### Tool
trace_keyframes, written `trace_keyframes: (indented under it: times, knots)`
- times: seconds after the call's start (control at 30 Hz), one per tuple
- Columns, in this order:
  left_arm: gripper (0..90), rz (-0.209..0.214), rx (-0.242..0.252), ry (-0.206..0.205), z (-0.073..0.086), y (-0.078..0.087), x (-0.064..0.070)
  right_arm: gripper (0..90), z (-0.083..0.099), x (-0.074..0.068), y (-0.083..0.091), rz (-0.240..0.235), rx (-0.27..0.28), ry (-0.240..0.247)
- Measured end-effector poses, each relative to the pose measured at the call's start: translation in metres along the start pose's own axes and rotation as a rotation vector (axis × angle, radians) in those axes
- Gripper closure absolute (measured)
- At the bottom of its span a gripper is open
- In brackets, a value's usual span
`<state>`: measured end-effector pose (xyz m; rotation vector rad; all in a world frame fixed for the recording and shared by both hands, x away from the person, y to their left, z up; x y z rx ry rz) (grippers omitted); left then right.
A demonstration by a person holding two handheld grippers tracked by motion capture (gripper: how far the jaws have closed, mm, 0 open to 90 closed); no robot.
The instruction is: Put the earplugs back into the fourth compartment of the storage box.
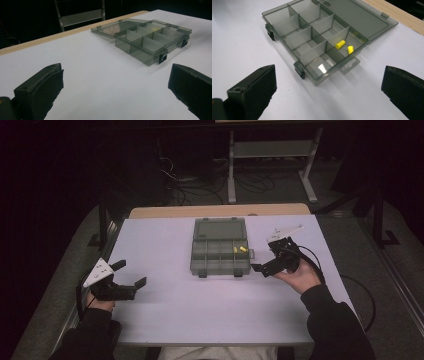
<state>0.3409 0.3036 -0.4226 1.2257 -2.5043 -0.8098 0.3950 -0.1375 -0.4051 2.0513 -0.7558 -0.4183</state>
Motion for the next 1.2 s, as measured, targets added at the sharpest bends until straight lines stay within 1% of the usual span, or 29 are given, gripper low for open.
trace_keyframes:
  times: [0.1, 0.2, 0.33, 0.4, 0.43, 0.47, 0.53, 0.57, 0.67, 0.77, 0.87, 0.97, 1.1, 1.2]
  knots:
    - [0.0, -0.002, 0.002, 0.005, 0.0, 0.0, 0.0, 0.0, 0.009, -0.003, 0.004, 0.008, 0.02, -0.01]
    - [0.0, -0.003, 0.004, 0.009, 0.0, 0.0, -0.001, 0.0, 0.018, -0.004, 0.007, 0.018, 0.047, -0.034]
    - [0.0, -0.002, 0.002, 0.008, 0.0, 0.0, -0.001, 0.0, 0.031, -0.004, 0.012, 0.016, 0.068, -0.054]
    - [0.0, -0.002, 0.001, 0.008, 0.0, 0.0, -0.001, 0.0, 0.034, -0.004, 0.013, 0.016, 0.076, -0.063]
    - [0.0, -0.002, 0.001, 0.008, 0.0, 0.0, -0.001, 0.0, 0.037, -0.004, 0.015, 0.02, 0.084, -0.067]
    - [0.0, -0.002, 0.002, 0.008, 0.0, 0.0, -0.001, 0.0, 0.042, -0.003, 0.017, 0.018, 0.103, -0.082]
    - [0.0, -0.002, 0.002, 0.008, 0.0, 0.0, -0.001, 0.0, 0.045, -0.002, 0.018, 0.02, 0.11, -0.087]
    - [0.0, -0.002, 0.002, 0.009, 0.0, 0.0, -0.001, 0.0, 0.051, -0.001, 0.019, 0.027, 0.126, -0.101]
    - [0.0, 0.0, 0.003, 0.008, 0.0, 0.0, 0.0, 0.0, 0.061, 0.002, 0.021, 0.041, 0.16, -0.125]
    - [0.0, 0.0, 0.002, 0.008, 0.0, 0.0, 0.0, 0.0, 0.07, 0.003, 0.022, 0.053, 0.179, -0.135]
    - [0.0, -0.001, -0.002, 0.009, 0.0, -0.001, -0.001, 0.0, 0.078, 0.004, 0.023, 0.054, 0.189, -0.149]
    - [0.0, -0.004, -0.004, 0.012, 0.0, -0.001, -0.001, 0.0, 0.084, 0.003, 0.024, 0.056, 0.193, -0.151]
    - [0.0, -0.005, -0.005, 0.009, 0.0, -0.001, -0.001, 0.0, 0.089, 0.003, 0.024, 0.046, 0.194, -0.162]
    - [0.0, -0.002, -0.005, 0.01, 0.0, -0.002, -0.001, 0.0, 0.091, 0.003, 0.024, 0.05, 0.186, -0.158]
Point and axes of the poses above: each handheld gripper's, and its own axes: y roughly backward along the jaws, z roughly out of its underside, x roughly to its right, the point moved 6 cm from there along -y, roughly forward along the jaws, and after that the axes turned 14 degrees about -x, right-handed, at the moved point
